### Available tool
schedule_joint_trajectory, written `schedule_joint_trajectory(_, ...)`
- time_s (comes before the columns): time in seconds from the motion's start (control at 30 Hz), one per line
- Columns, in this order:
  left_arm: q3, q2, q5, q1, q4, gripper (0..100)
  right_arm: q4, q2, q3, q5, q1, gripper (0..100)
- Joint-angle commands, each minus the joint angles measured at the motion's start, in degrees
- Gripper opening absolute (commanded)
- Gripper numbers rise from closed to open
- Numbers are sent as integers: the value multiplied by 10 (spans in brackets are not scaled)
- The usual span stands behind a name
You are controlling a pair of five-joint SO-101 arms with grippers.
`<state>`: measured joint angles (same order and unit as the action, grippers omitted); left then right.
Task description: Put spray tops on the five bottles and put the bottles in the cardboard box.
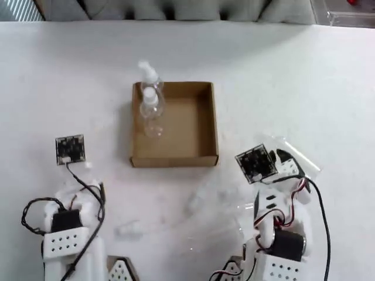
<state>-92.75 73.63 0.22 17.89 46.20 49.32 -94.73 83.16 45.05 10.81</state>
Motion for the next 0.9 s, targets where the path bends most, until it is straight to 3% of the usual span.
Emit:
schedule_joint_trajectory(0.0,4,9,1,4,-13,20,-1,116,-56,8,22,18)
schedule_joint_trajectory(0.17,4,9,1,4,-13,20,4,295,-164,9,56,34)
schedule_joint_trajectory(0.47,4,9,1,4,-14,20,3,617,-382,28,86,342)
schedule_joint_trajectory(0.6,4,9,1,4,-14,20,3,736,-452,89,81,348)
schedule_joint_trajectory(0.87,4,9,1,4,-14,20,-1,932,-554,89,79,348)
